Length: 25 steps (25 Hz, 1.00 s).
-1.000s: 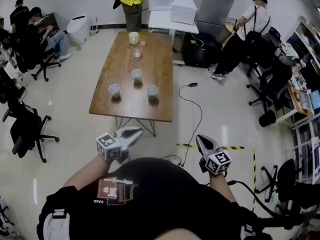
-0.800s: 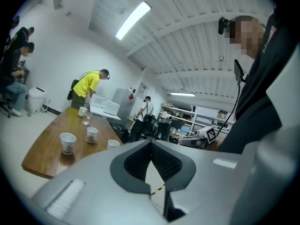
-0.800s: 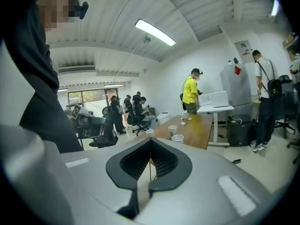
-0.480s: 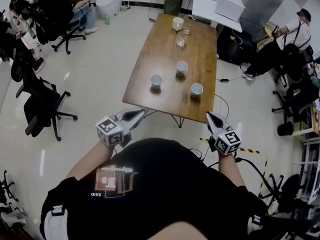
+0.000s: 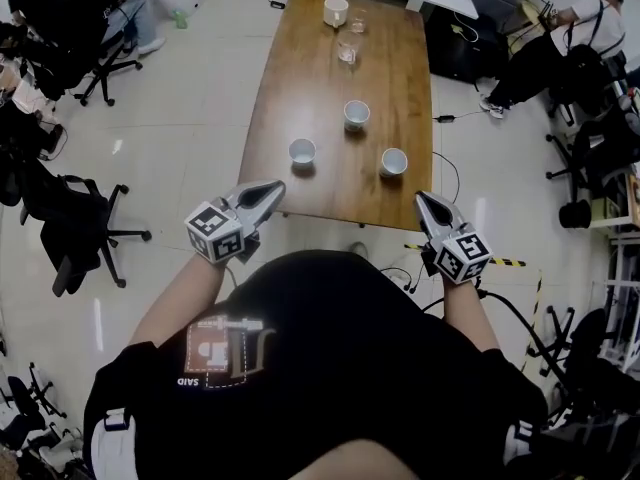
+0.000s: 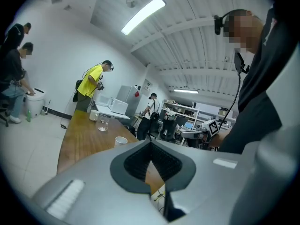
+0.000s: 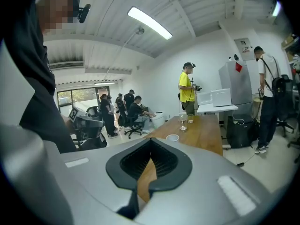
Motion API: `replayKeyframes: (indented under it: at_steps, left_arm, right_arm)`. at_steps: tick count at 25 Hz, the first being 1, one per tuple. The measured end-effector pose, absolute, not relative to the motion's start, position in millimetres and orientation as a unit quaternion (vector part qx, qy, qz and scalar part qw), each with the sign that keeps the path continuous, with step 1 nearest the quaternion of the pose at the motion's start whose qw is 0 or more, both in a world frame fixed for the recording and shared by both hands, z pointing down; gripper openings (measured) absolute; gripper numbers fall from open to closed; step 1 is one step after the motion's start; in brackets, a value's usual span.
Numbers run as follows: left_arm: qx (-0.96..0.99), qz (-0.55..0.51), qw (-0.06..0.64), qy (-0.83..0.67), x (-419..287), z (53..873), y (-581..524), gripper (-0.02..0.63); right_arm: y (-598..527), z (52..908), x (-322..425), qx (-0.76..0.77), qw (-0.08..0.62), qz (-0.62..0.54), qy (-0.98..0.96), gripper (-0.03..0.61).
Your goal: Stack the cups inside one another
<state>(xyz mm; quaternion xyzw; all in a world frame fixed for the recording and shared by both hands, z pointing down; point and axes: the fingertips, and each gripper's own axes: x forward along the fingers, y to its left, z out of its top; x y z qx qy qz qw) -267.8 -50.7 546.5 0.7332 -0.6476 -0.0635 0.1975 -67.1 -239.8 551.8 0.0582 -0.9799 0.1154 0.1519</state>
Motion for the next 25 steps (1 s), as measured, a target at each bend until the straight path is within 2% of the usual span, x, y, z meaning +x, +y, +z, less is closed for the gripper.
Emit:
replayKeyframes:
  at_steps: [8,14,25]
  left_arm:
    - [0.689,-0.049,0.203,-0.694,-264.1,546.4,-128.5,0.003]
    - [0.668,-0.033,0.212,-0.713,-268.1,560.0,-151.0,0.003]
    - [0.715,0.004,0.214,-0.665,-337.8,590.7,-136.3,0.005]
  right_arm:
    - [-327.3,559.8,-84.4,-0.011,0.156,0.109,-0.982,0.015]
    - [-350.9,581.4,-98.2,-0.044,0.171,0.124,-0.976,0.015]
    - [-340.9,579.1,-130.0,0.048,0.172,0.143,-0.974,0.015]
